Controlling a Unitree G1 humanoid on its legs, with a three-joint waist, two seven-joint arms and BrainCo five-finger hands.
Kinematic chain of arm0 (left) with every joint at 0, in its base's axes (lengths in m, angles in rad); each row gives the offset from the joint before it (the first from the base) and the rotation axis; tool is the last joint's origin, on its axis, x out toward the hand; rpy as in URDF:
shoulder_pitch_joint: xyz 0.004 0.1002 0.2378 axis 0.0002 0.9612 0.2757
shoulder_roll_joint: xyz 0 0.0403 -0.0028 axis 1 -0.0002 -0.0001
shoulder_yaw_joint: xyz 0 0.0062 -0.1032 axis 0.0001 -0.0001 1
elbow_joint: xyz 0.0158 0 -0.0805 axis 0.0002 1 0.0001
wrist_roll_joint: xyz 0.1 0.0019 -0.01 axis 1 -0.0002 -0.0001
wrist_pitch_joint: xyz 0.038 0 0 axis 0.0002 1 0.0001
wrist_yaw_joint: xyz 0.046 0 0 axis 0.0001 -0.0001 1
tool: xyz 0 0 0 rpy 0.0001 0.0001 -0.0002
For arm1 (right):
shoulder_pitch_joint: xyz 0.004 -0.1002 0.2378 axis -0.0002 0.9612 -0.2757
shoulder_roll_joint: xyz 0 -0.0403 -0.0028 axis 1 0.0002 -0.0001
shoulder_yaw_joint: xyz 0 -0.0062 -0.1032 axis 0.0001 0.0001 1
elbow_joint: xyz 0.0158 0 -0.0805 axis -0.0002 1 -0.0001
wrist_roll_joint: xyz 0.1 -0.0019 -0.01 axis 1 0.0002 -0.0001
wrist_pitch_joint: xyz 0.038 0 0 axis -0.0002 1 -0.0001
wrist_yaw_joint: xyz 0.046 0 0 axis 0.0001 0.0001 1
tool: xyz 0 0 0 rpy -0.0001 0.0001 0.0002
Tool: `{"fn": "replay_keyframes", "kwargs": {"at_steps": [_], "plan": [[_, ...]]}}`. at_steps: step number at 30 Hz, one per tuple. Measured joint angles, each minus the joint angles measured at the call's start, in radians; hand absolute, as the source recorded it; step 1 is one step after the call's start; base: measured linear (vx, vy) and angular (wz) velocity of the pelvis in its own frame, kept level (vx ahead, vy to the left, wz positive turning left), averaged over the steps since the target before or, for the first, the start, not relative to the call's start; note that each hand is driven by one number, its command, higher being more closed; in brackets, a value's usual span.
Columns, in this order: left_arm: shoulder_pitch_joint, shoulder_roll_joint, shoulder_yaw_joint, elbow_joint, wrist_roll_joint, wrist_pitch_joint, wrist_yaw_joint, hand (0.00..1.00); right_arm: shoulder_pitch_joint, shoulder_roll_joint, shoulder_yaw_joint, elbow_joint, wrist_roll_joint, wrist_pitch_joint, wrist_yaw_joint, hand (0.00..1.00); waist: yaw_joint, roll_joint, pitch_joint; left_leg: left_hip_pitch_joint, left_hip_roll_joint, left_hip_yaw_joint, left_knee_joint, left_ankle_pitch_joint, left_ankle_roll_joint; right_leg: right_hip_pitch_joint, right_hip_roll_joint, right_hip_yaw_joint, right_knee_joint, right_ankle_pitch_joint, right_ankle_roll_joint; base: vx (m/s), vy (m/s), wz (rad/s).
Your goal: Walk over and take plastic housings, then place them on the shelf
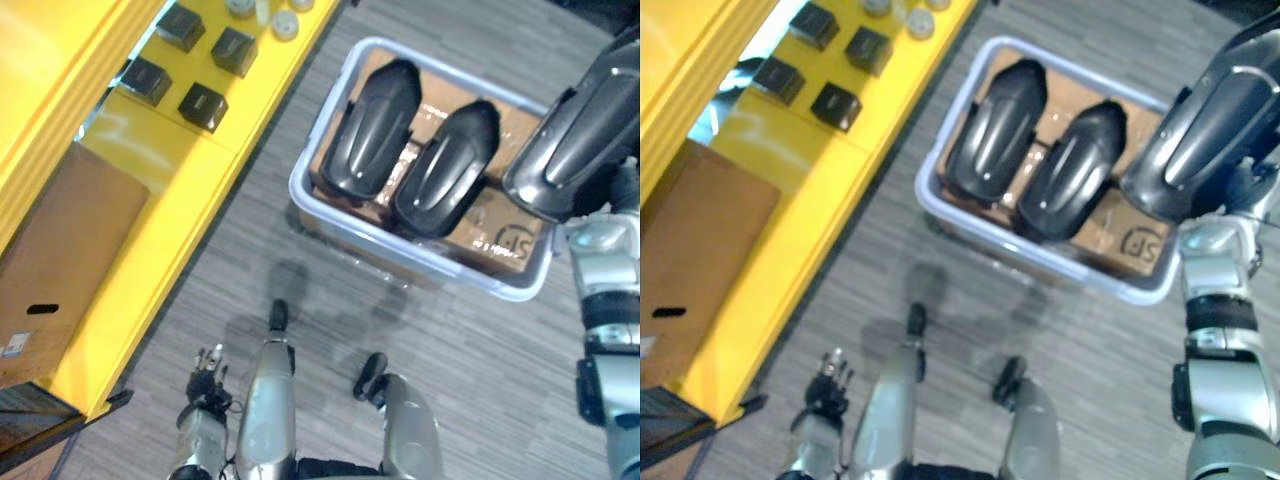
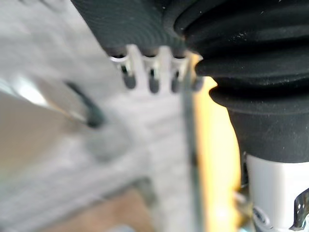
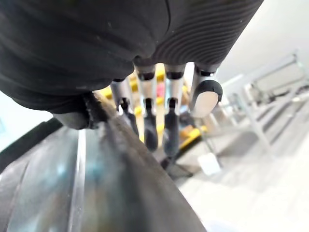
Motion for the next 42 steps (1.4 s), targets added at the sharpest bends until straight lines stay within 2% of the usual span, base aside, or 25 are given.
{"fn": "replay_keyframes", "kwargs": {"at_steps": [3,5,7,8,9,10,12,14,17,20,23,28,36,42], "plan": [[0.035,0.011,0.035,-0.161,0.024,-0.011,0.002,0.0,0.093,0.044,-0.078,-0.135,-0.044,-0.007,-0.025,1.0,-0.006,-0.015,-0.012,0.085,-0.002,0.026,-0.055,0.003,-0.001,0.094,0.011,-0.007,-0.091,0.034,0.01,0.11,0.003,-0.09],[0.063,0.03,0.031,-0.297,0.122,-0.028,0.005,0.0,0.181,0.091,-0.098,-0.222,-0.088,-0.036,-0.037,1.0,-0.02,-0.046,-0.084,0.114,-0.007,0.041,-0.092,0.003,-0.001,0.132,0.018,-0.009,-0.158,0.056,0.018,0.15,-0.005,-0.09],[0.059,0.04,0.019,-0.393,0.188,-0.029,0.015,0.0,0.212,0.109,-0.102,-0.259,-0.124,-0.053,-0.04,1.0,-0.028,-0.064,-0.108,0.152,-0.012,0.054,-0.113,0.002,-0.001,0.175,0.017,-0.008,-0.201,0.07,0.025,0.15,0.014,-0.05],[0.055,0.048,0.001,-0.457,0.252,-0.029,0.03,0.0,0.23,0.121,-0.107,-0.29,-0.153,-0.069,-0.041,1.0,-0.041,-0.071,-0.136,0.165,-0.02,0.056,-0.116,0.002,-0.001,0.204,0.016,-0.016,-0.233,0.085,0.031,0.14,0.032,-0.02],[0.035,0.048,-0.022,-0.523,0.309,-0.025,0.04,0.0,0.249,0.121,-0.112,-0.319,-0.187,-0.097,-0.041,1.0,-0.045,-0.072,-0.172,0.172,-0.023,0.061,-0.12,0.002,-0.001,0.216,0.016,-0.016,-0.262,0.107,0.038,0.1,0.036,-0.06],[0.018,0.049,-0.035,-0.556,0.33,-0.025,0.045,0.0,0.249,0.121,-0.111,-0.331,-0.205,-0.113,-0.041,1.0,-0.046,-0.071,-0.182,0.184,-0.023,0.071,-0.124,0.002,-0.001,0.227,0.016,-0.015,-0.274,0.118,0.039,0.09,0.049,-0.21],[-0.031,0.063,-0.082,-0.628,0.395,-0.014,0.044,0.0,0.247,0.121,-0.109,-0.368,-0.261,-0.174,-0.04,1.0,-0.048,-0.064,-0.203,0.227,-0.025,0.091,-0.127,-0.002,0.003,0.271,0.014,-0.013,-0.302,0.145,0.049,0.04,0.034,-0.22],[-0.082,0.09,-0.141,-0.65,0.443,0.019,0.03,0.0,0.245,0.121,-0.097,-0.389,-0.306,-0.237,-0.039,1.0,-0.057,-0.057,-0.256,0.254,-0.027,0.109,-0.156,-0.003,0.004,0.279,0.014,-0.013,-0.313,0.157,0.046,0.03,0.024,-0.18],[-0.14,0.113,-0.212,-0.653,0.477,0.074,0.01,0.0,0.238,0.121,-0.06,-0.406,-0.349,-0.315,-0.037,1.0,-0.07,-0.045,-0.283,0.327,-0.034,0.129,-0.214,-0.002,0.005,0.31,0.01,-0.007,-0.315,0.16,0.048,-0.02,0.024,-0.22],[-0.199,0.134,-0.255,-0.658,0.468,0.157,-0.049,0.0,0.234,0.121,-0.015,-0.421,-0.368,-0.376,-0.016,1.0,-0.077,-0.04,-0.322,0.357,-0.045,0.149,-0.257,0.017,0.011,0.31,0.002,0.011,-0.325,0.16,0.048,-0.06,0.016,-0.22],[-0.254,0.132,-0.287,-0.659,0.468,0.213,-0.085,0.0,0.206,0.121,0.031,-0.444,-0.371,-0.43,0.017,1.0,-0.101,-0.015,-0.34,0.379,-0.058,0.159,-0.314,0.054,0.02,0.306,-0.006,0.012,-0.333,0.16,0.047,-0.08,0.023,-0.07],[-0.274,0.122,-0.332,-0.689,0.433,0.304,-0.12,0.0,0.197,0.123,0.102,-0.46,-0.406,-0.478,0.073,1.0,-0.107,0.017,-0.358,0.389,-0.061,0.161,-0.335,0.078,0.023,0.305,-0.006,0.011,-0.336,0.166,0.044,-0.06,0.018,0.01],[-0.274,0.115,-0.409,-0.69,0.349,0.359,-0.124,0.0,0.187,0.189,0.199,-0.48,-0.406,-0.51,0.133,1.0,-0.107,0.019,-0.36,0.387,-0.063,0.158,-0.34,0.095,0.025,0.306,-0.005,0.012,-0.349,0.183,0.04,-0.01,0.004,0.0],[-0.275,0.082,-0.451,-0.69,0.291,0.359,-0.103,0.0,0.187,0.248,0.294,-0.451,-0.405,-0.513,0.152,1.0,-0.107,0.02,-0.36,0.378,-0.064,0.152,-0.341,0.106,0.029,0.3,-0.006,0.011,-0.349,0.183,0.037,-0.02,0.005,0.02]]}}
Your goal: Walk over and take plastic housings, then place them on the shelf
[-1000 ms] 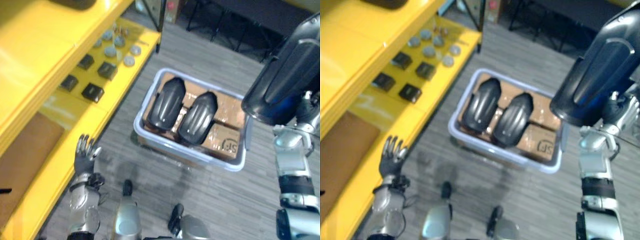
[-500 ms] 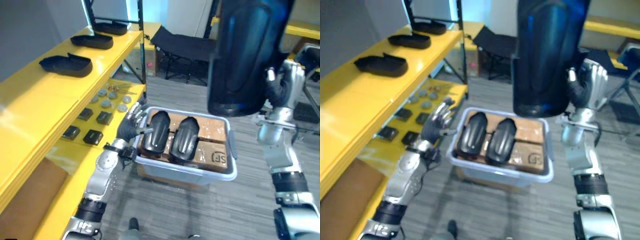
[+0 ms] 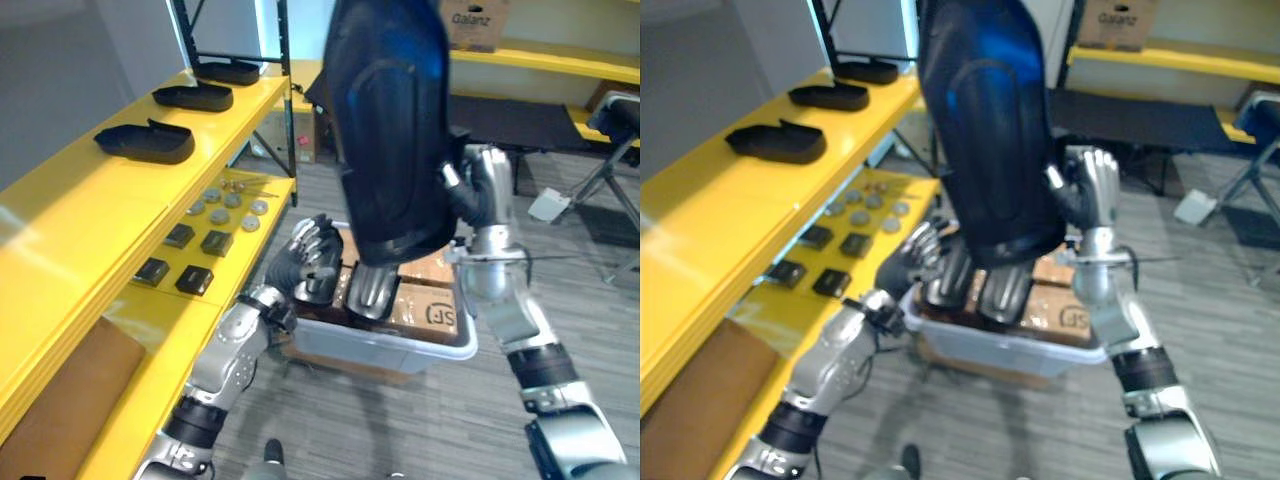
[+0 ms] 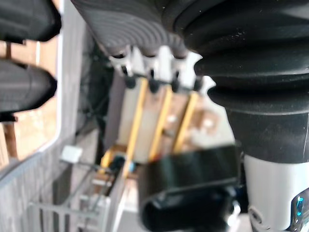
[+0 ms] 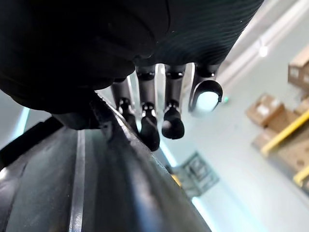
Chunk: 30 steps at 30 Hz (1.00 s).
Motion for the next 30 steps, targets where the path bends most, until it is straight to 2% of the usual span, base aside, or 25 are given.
{"fn": "replay_keyframes", "kwargs": {"at_steps": [9,15,16,20,24,30], "plan": [[-0.003,0.0,-0.073,0.039,-0.068,-0.018,0.011,0.0,0.033,0.066,0.121,0.115,0.0,-0.003,0.008,1.0,0.005,-0.002,-0.002,-0.01,0.001,-0.016,-0.001,0.005,0.002,0.008,0.004,-0.015,-0.025,0.007,-0.004,-0.01,0.003,0.04],[-0.003,0.001,-0.108,0.076,-0.054,-0.04,0.072,0.0,0.06,0.102,0.143,0.192,0.001,-0.006,-0.001,1.0,0.012,-0.007,-0.005,-0.011,0.0,-0.016,-0.001,0.005,0.001,0.016,0.006,-0.017,-0.036,0.018,0.001,0.0,0.0,0.0],[-0.003,0.001,-0.109,0.078,-0.048,-0.041,0.075,1.0,0.06,0.103,0.144,0.195,0.001,-0.006,-0.002,1.0,0.012,-0.008,-0.006,-0.011,0.0,-0.016,0.0,0.005,0.001,0.016,0.006,-0.017,-0.036,0.019,0.001,0.0,0.0,0.0],[-0.002,0.001,-0.111,0.079,-0.006,-0.053,0.114,1.0,0.074,0.11,0.155,0.216,0.006,-0.015,-0.026,1.0,0.012,-0.02,-0.014,-0.011,0.0,-0.019,0.0,0.005,0.001,0.019,0.009,-0.02,-0.04,0.019,0.001,0.0,0.0,0.01],[0.0,0.001,-0.109,0.095,0.026,-0.081,0.177,1.0,0.098,0.124,0.165,0.214,0.041,-0.047,-0.047,1.0,0.012,-0.039,-0.027,-0.011,0.001,-0.019,0.0,0.005,0.001,0.023,0.011,-0.021,-0.048,0.019,-0.006,0.0,0.0,0.0],[0.016,0.0,-0.095,0.101,0.034,-0.091,0.226,1.0,0.104,0.152,0.192,0.214,0.05,-0.049,-0.079,1.0,0.012,-0.044,-0.03,-0.01,0.007,-0.019,0.0,0.005,0.0,0.023,0.016,-0.021,-0.051,0.02,-0.009,0.0,0.0,0.0]]}}
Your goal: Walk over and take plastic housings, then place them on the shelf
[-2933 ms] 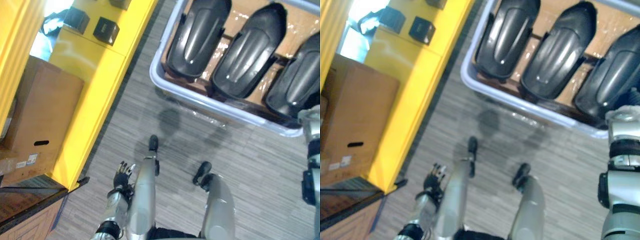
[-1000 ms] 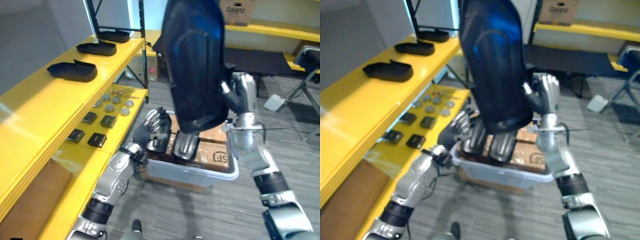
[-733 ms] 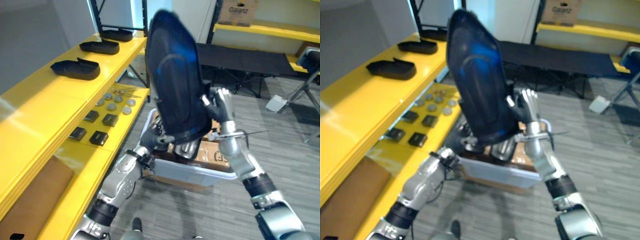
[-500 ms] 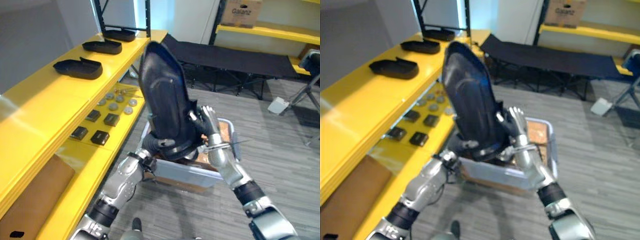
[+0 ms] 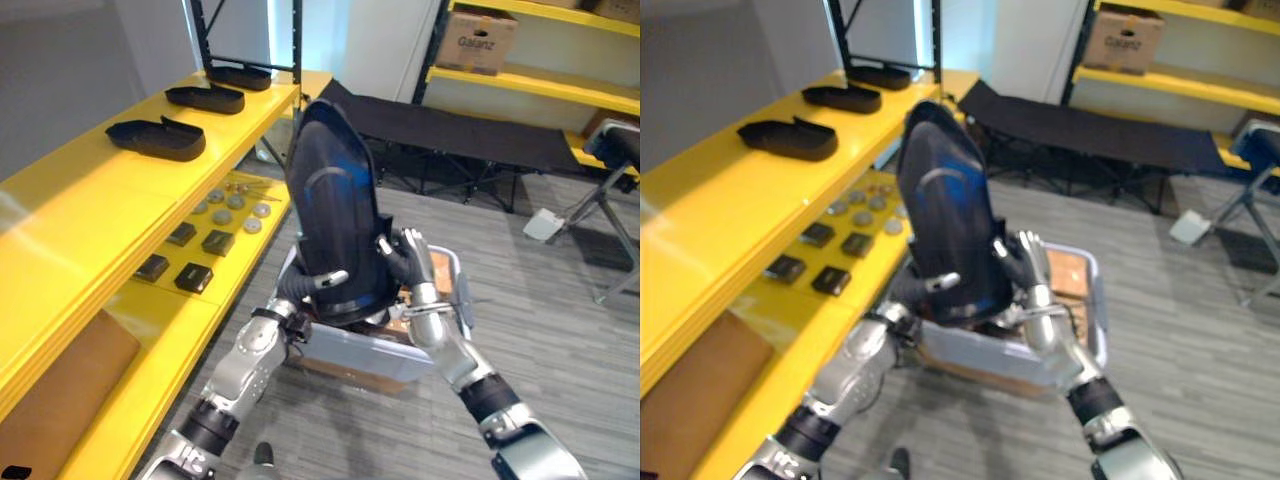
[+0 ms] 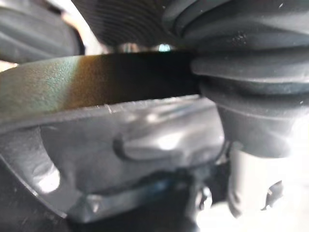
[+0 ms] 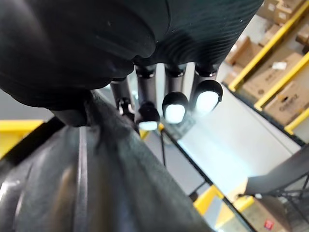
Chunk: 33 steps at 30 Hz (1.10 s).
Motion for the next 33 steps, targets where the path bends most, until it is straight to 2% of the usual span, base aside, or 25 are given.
{"fn": "replay_keyframes", "kwargs": {"at_steps": [5,10,12,24,25,30,31,33], "plan": [[0.009,-0.002,0.0,0.0,-0.024,-0.029,0.022,1.0,0.001,0.012,0.016,-0.007,0.024,0.0,-0.008,1.0,0.0,0.0,0.0,0.0,0.004,0.0,0.0,0.0,-0.001,0.0,0.004,0.0,-0.007,0.001,-0.002,0.0,0.0,0.0],[0.015,-0.003,-0.005,0.0,-0.2,-0.038,0.035,1.0,0.016,0.014,0.022,-0.046,0.032,0.0,-0.021,1.0,0.0,0.0,0.0,0.0,0.004,0.001,0.001,-0.001,-0.002,0.002,0.005,0.0,-0.014,0.004,-0.004,0.0,0.0,0.0],[0.024,-0.003,-0.007,0.001,-0.249,-0.061,0.041,1.0,0.017,0.017,0.035,-0.053,0.032,0.0,-0.03,1.0,0.0,0.0,0.0,0.0,0.004,0.002,0.001,-0.001,-0.003,0.002,0.005,0.0,-0.015,0.004,-0.004,0.0,0.0,0.0],[0.027,-0.003,-0.02,0.031,-0.309,-0.136,0.043,1.0,0.033,0.018,0.045,-0.08,0.03,0.0,-0.03,1.0,-0.001,-0.003,-0.002,0.0,0.004,0.002,0.001,-0.002,-0.003,0.003,0.005,0.0,-0.017,0.004,-0.003,0.0,0.0,0.0],[0.028,-0.003,-0.021,0.031,-0.317,-0.146,0.043,1.0,0.035,0.018,0.045,-0.086,0.03,0.0,-0.03,0.0,-0.001,-0.003,-0.002,0.0,0.004,0.002,0.001,-0.002,-0.003,0.002,0.005,0.0,-0.017,0.004,-0.003,0.0,0.0,0.0],[0.028,-0.004,-0.021,0.031,-0.32,-0.162,0.061,1.0,0.047,0.021,0.057,-0.103,0.031,0.0,-0.036,0.0,-0.001,-0.007,-0.005,0.0,0.004,0.003,0.001,-0.002,-0.003,0.002,0.005,-0.001,-0.017,0.004,-0.003,0.0,0.0,0.0],[0.028,-0.015,-0.02,0.03,-0.321,-0.173,0.073,1.0,0.062,0.029,0.059,-0.121,0.036,-0.002,-0.055,0.0,-0.001,-0.01,-0.006,0.0,0.003,0.003,0.001,-0.002,-0.003,0.002,0.004,-0.001,-0.017,0.004,-0.003,0.0,0.0,0.0],[0.028,-0.044,-0.008,0.03,-0.328,-0.186,0.092,1.0,0.077,0.046,0.063,-0.124,0.053,-0.027,-0.071,0.0,-0.001,-0.015,-0.009,0.0,0.004,0.003,0.001,-0.002,-0.004,0.002,0.004,-0.001,-0.017,0.004,-0.003,0.0,0.0,0.0]]}}
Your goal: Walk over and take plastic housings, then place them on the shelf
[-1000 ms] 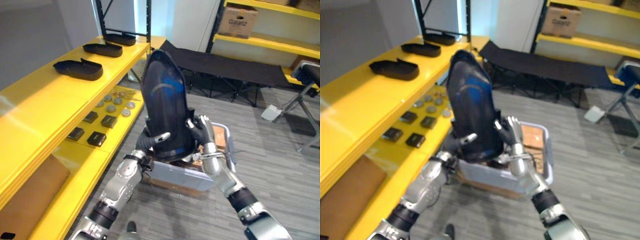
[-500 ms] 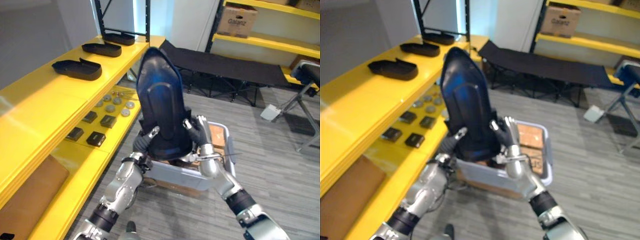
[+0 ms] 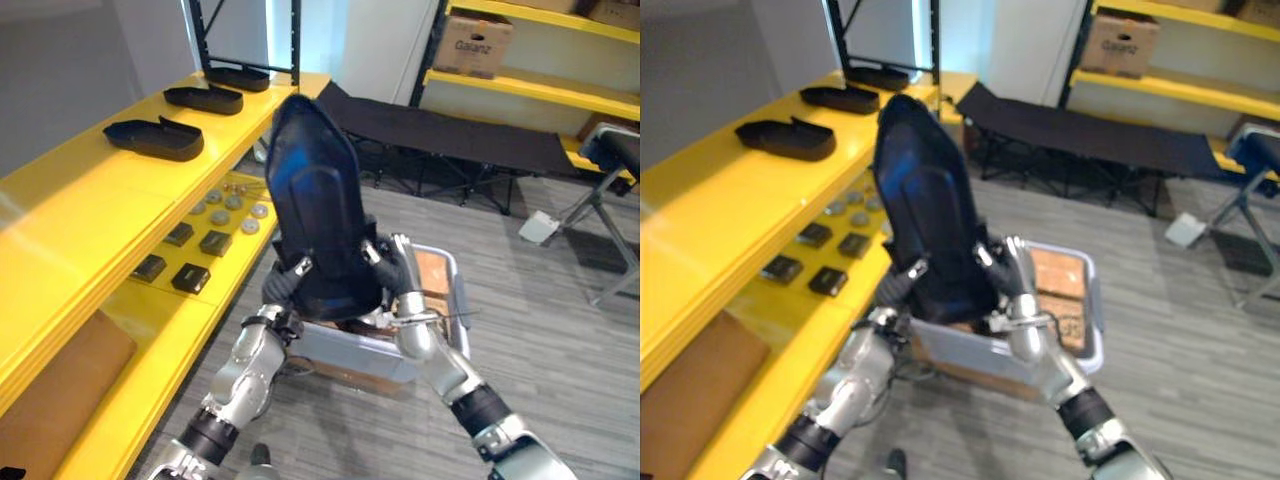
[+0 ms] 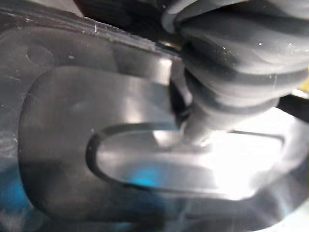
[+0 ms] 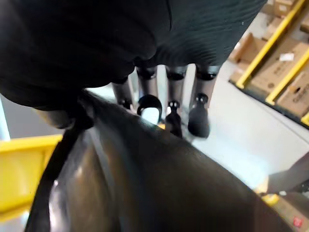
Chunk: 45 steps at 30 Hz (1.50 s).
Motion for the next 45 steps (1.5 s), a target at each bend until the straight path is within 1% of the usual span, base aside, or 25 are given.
{"fn": "replay_keyframes", "kwargs": {"at_steps": [1,4,10,13,15,16,18,20,21,22,23,24,25,26,27,28,31,32,33,34,36,39,41,43,45], "plan": [[0.0,-0.018,0.005,-0.002,-0.001,-0.002,0.018,1.0,0.007,0.007,0.016,-0.002,0.014,-0.018,-0.002,0.0,-0.001,-0.004,-0.002,0.0,0.0,0.0,0.0,0.0,0.0,0.0,0.0,0.0,0.0,0.0,0.0,0.0,0.0,0.0],[0.001,-0.035,0.03,-0.002,-0.001,-0.003,0.045,1.0,0.03,0.024,0.019,-0.007,0.016,-0.035,-0.005,0.0,-0.002,-0.008,-0.005,0.0,0.0,0.001,-0.001,0.0,-0.001,-0.001,-0.001,0.0,0.001,0.0,0.0,0.0,0.0,0.0],[0.004,-0.046,0.063,-0.014,0.004,-0.003,0.078,1.0,0.062,0.059,0.031,-0.007,0.016,-0.034,-0.026,0.0,-0.003,-0.008,-0.005,0.0,0.0,0.003,0.0,0.0,0.0,-0.005,-0.001,0.001,0.007,-0.002,-0.002,0.0,0.0,-0.01],[0.019,-0.101,0.129,-0.065,0.126,-0.016,0.143,1.0,0.086,0.077,0.028,-0.008,0.016,-0.024,-0.05,0.0,-0.006,-0.008,-0.005,0.0,0.0,0.005,0.0,0.0,0.0,-0.01,-0.002,0.001,0.019,-0.004,-0.006,0.0,0.0,-0.01],[0.02,-0.139,0.19,-0.094,0.276,-0.048,0.218,1.0,0.112,0.087,0.021,-0.019,0.016,-0.005,-0.068,0.0,-0.006,-0.007,-0.004,0.001,0.001,0.006,0.001,0.0,0.0,-0.01,-0.002,0.002,0.021,-0.004,-0.006,0.0,0.0,0.0],[0.02,-0.148,0.205,-0.099,0.311,-0.051,0.234,1.0,0.119,0.089,0.011,-0.032,0.017,0.0,-0.074,0.0,-0.006,-0.006,-0.004,0.001,0.001,0.006,0.0,0.0,0.0,-0.011,-0.002,0.003,0.021,-0.004,-0.007,0.0,0.0,0.0],[0.031,-0.152,0.266,-0.109,0.435,-0.054,0.301,1.0,0.125,0.092,-0.057,-0.098,0.04,0.01,-0.107,0.0,-0.009,-0.003,-0.002,0.002,0.002,0.01,0.0,0.0,0.0,-0.016,-0.002,0.009,0.023,-0.006,-0.008,-0.02,0.01,-0.06],[0.063,-0.15,0.302,-0.115,0.491,-0.054,0.336,1.0,0.134,0.092,-0.117,-0.158,0.067,0.014,-0.124,0.0,-0.012,-0.001,-0.001,0.003,0.002,0.015,0.0,-0.001,-0.001,-0.019,-0.003,0.016,0.024,-0.006,-0.008,0.0,0.009,-0.1],[0.098,-0.151,0.33,-0.116,0.527,-0.054,0.361,1.0,0.147,0.091,-0.164,-0.2,0.098,0.013,-0.136,0.0,-0.013,0.001,0.0,0.004,0.002,0.024,0.0,-0.004,-0.004,-0.024,-0.004,0.025,0.026,-0.006,-0.009,0.0,0.012,-0.14],[0.125,-0.151,0.355,-0.118,0.534,-0.054,0.378,1.0,0.159,0.09,-0.2,-0.224,0.122,0.01,-0.14,0.0,-0.016,0.003,0.001,0.004,0.003,0.027,0.0,-0.005,-0.004,-0.027,-0.005,0.027,0.028,-0.006,-0.009,0.01,0.014,-0.14],[0.157,-0.151,0.388,-0.118,0.554,-0.052,0.403,1.0,0.184,0.091,-0.245,-0.249,0.171,-0.005,-0.138,0.0,-0.019,0.004,0.002,0.003,0.002,0.029,0.0,-0.005,-0.004,-0.032,-0.006,0.029,0.031,-0.006,-0.009,0.01,0.007,-0.07],[0.172,-0.154,0.402,-0.12,0.561,-0.052,0.414,1.0,0.2,0.091,-0.268,-0.26,0.196,-0.011,-0.135,0.0,-0.021,0.005,0.003,0.003,0.002,0.03,0.0,-0.005,-0.004,-0.033,-0.006,0.03,0.032,-0.006,-0.009,0.02,0.006,-0.04],[0.213,-0.154,0.435,-0.14,0.571,-0.052,0.435,1.0,0.253,0.092,-0.319,-0.282,0.264,-0.038,-0.123,0.0,-0.026,0.01,0.006,0.003,0.002,0.031,0.0,-0.005,-0.005,-0.033,-0.006,0.03,0.032,-0.007,-0.01,0.0,0.0,0.0],[0.229,-0.154,0.448,-0.15,0.587,-0.052,0.447,1.0,0.277,0.092,-0.341,-0.285,0.287,-0.051,-0.114,0.0,-0.027,0.012,0.007,0.003,0.002,0.031,0.0,-0.006,-0.006,-0.033,-0.006,0.031,0.032,-0.007,-0.01,0.0,0.0,0.0],[0.253,-0.156,0.476,-0.171,0.619,-0.052,0.454,1.0,0.325,0.096,-0.391,-0.289,0.332,-0.071,-0.092,0.0,-0.029,0.017,0.011,0.003,0.003,0.032,0.0,-0.007,-0.006,-0.034,-0.006,0.031,0.031,-0.007,-0.01,0.0,0.0,0.0],[0.276,-0.157,0.498,-0.193,0.658,-0.061,0.461,1.0,0.368,0.102,-0.438,-0.291,0.38,-0.076,-0.063,0.0,-0.031,0.024,0.012,0.003,0.003,0.034,-0.001,-0.009,-0.008,-0.035,-0.006,0.033,0.031,-0.007,-0.01,0.01,0.006,-0.04],[0.331,-0.16,0.525,-0.24,0.682,-0.097,0.461,1.0,0.441,0.12,-0.516,-0.288,0.417,-0.076,-0.024,0.0,-0.042,0.043,0.001,0.003,0.003,0.043,-0.001,-0.013,-0.008,-0.037,-0.006,0.039,0.026,-0.007,-0.01,0.02,0.009,-0.07],[0.359,-0.165,0.541,-0.257,0.685,-0.125,0.454,1.0,0.472,0.125,-0.539,-0.276,0.443,-0.076,0.003,0.0,-0.05,0.052,-0.005,0.004,0.004,0.055,-0.001,-0.015,-0.009,-0.04,-0.006,0.048,0.023,-0.007,-0.01,0.03,0.011,-0.17],[0.384,-0.177,0.552,-0.272,0.705,-0.145,0.444,1.0,0.5,0.131,-0.56,-0.251,0.463,-0.076,0.032,0.0,-0.053,0.063,-0.011,0.004,0.005,0.058,-0.001,-0.017,-0.01,-0.043,-0.005,0.053,0.02,-0.007,-0.01,0.04,0.007,-0.15],[0.394,-0.181,0.556,-0.273,0.711,-0.157,0.437,1.0,0.515,0.136,-0.571,-0.238,0.469,-0.075,0.046,0.0,-0.054,0.068,-0.014,0.004,0.005,0.058,-0.001,-0.017,-0.011,-0.043,-0.005,0.053,0.02,-0.007,-0.01,0.03,0.001,-0.1],[0.438,-0.193,0.559,-0.29,0.712,-0.192,0.393,1.0,0.564,0.152,-0.599,-0.176,0.497,-0.068,0.105,0.0,-0.058,0.082,-0.023,0.003,0.008,0.059,-0.001,-0.019,-0.012,-0.045,-0.002,0.055,0.017,-0.007,-0.01,0.03,-0.007,-0.04],[0.472,-0.193,0.562,-0.292,0.71,-0.22,0.334,1.0,0.585,0.161,-0.607,-0.138,0.536,-0.064,0.161,0.0,-0.058,0.088,-0.025,0.002,0.013,0.06,-0.001,-0.019,-0.013,-0.045,0.002,0.055,0.014,-0.008,-0.009,0.01,-0.004,-0.01],[0.496,-0.192,0.562,-0.302,0.711,-0.233,0.313,1.0,0.582,0.162,-0.603,-0.138,0.537,-0.069,0.202,0.0,-0.056,0.087,-0.024,0.001,0.012,0.059,-0.001,-0.02,-0.014,-0.045,0.002,0.054,0.012,-0.008,-0.009,0.0,0.0,0.0],[0.519,-0.192,0.571,-0.322,0.712,-0.237,0.308,1.0,0.566,0.163,-0.579,-0.137,0.537,-0.069,0.233,0.0,-0.052,0.086,-0.023,-0.001,0.011,0.057,-0.001,-0.021,-0.014,-0.045,0.001,0.051,0.011,-0.008,-0.009,0.0,0.0,0.0],[0.535,-0.192,0.609,-0.35,0.724,-0.238,0.314,1.0,0.523,0.163,-0.536,-0.109,0.537,-0.067,0.253,0.0,-0.047,0.085,-0.023,-0.002,0.009,0.054,-0.001,-0.023,-0.013,-0.041,0.001,0.046,0.008,-0.009,-0.008,0.02,0.009,0.08]]}}
